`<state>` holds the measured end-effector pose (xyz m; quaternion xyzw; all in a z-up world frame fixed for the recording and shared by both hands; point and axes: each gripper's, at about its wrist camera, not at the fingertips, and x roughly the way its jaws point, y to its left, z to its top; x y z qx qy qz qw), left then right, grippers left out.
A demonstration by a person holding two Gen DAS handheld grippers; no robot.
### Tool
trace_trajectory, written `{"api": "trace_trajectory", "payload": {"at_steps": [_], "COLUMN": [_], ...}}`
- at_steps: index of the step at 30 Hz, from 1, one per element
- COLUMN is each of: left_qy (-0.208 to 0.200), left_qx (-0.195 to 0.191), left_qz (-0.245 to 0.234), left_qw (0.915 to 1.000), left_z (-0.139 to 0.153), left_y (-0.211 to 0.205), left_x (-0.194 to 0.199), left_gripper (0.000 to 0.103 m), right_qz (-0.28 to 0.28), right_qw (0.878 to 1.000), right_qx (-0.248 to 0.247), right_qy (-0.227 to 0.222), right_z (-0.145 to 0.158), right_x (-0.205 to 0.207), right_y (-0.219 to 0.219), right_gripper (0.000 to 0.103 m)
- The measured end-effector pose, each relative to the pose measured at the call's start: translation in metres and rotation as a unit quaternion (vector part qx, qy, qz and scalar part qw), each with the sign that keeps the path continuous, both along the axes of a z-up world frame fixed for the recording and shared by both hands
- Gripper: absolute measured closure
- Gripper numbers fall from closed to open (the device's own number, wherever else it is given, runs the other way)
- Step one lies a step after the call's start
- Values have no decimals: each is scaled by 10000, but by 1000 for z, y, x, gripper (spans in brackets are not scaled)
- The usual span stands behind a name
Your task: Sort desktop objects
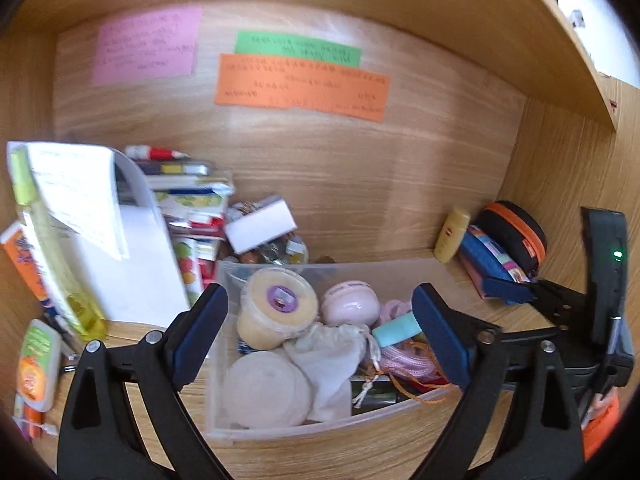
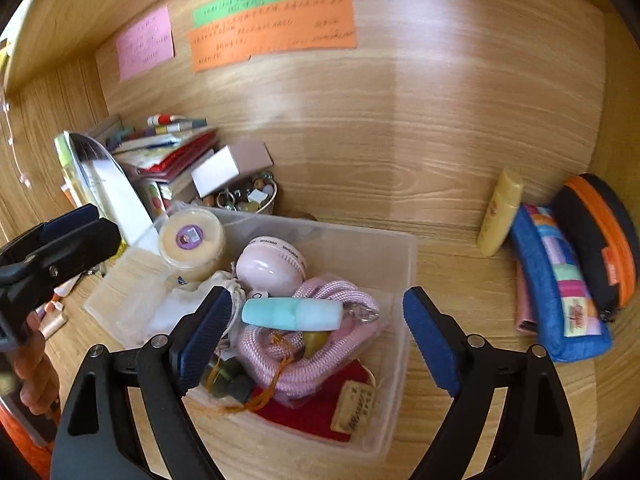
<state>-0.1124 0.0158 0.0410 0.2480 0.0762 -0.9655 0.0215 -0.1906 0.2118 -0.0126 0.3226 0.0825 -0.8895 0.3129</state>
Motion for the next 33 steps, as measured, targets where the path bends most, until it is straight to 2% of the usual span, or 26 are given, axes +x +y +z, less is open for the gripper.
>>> {"api": "trace_trajectory", "payload": {"at_steps": [5, 7, 8, 12, 18, 22, 27, 33], "left_qy": [220, 308, 316, 217, 142, 311, 241, -56], "left_qx": [-76, -93, -137, -471, -379, -420, -80, -167], "left_qz": [187, 177, 192, 255, 108, 338, 416, 429], "left_qw": [9996, 9993, 9992, 9983, 9991, 9981, 9988, 9989], "left_z": [9, 10, 10, 7, -3, -11, -20, -33], "left_y": [-1, 0, 1, 12, 24, 24, 12, 14], "left_x": [21, 29, 31, 38, 52, 55, 48, 38], "left_gripper": [9, 5, 2, 2, 2, 2, 2, 2], "right_qz": [153, 220, 243, 207, 225, 102, 43, 133], "right_qw": [9997, 9994, 9992, 9987, 9984, 9984, 9981, 9979], "right_qx": [-27, -34, -17, 10, -404, -542, -618, -635], "right_qy": [161, 281, 331, 473, 318, 121, -28, 20], "right_z": [9, 11, 11, 12, -2, -12, -20, -19], "right_x": [26, 37, 41, 56, 57, 48, 42, 47], "right_y": [11, 14, 15, 21, 33, 38, 41, 40], "right_gripper": [16, 16, 16, 16, 10, 9, 9, 9]}}
